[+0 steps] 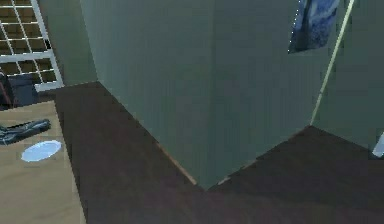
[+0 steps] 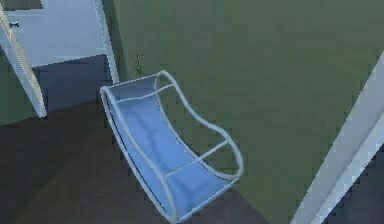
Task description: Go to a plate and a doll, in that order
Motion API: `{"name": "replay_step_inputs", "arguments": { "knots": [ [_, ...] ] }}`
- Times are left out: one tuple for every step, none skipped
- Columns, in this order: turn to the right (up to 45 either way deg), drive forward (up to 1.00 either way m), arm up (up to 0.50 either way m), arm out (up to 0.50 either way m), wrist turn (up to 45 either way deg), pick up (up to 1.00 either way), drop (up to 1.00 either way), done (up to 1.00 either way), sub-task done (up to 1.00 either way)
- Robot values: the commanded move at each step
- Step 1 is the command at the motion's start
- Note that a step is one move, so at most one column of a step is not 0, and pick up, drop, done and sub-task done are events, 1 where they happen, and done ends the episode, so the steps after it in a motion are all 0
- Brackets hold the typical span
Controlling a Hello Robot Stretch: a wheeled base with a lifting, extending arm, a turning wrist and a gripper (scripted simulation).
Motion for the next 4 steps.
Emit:
{"name": "replay_step_inputs", "arguments": {
  "knots": [
    [0.0, 0.40, 0.00, 0.00, 0.0, 0.00, 0.00, 0.00, 0.00],
    [-18.0, 0.00, 0.00, 0.00, 0.0, 0.00, 0.00, 0.00, 0.00],
    [0.0, 0.30, 0.00, 0.00, 0.0, 0.00, 0.00, 0.00, 0.00],
    [-45.0, 0.00, 0.00, 0.00, 0.0, 0.00, 0.00, 0.00, 0.00]
  ]
}}
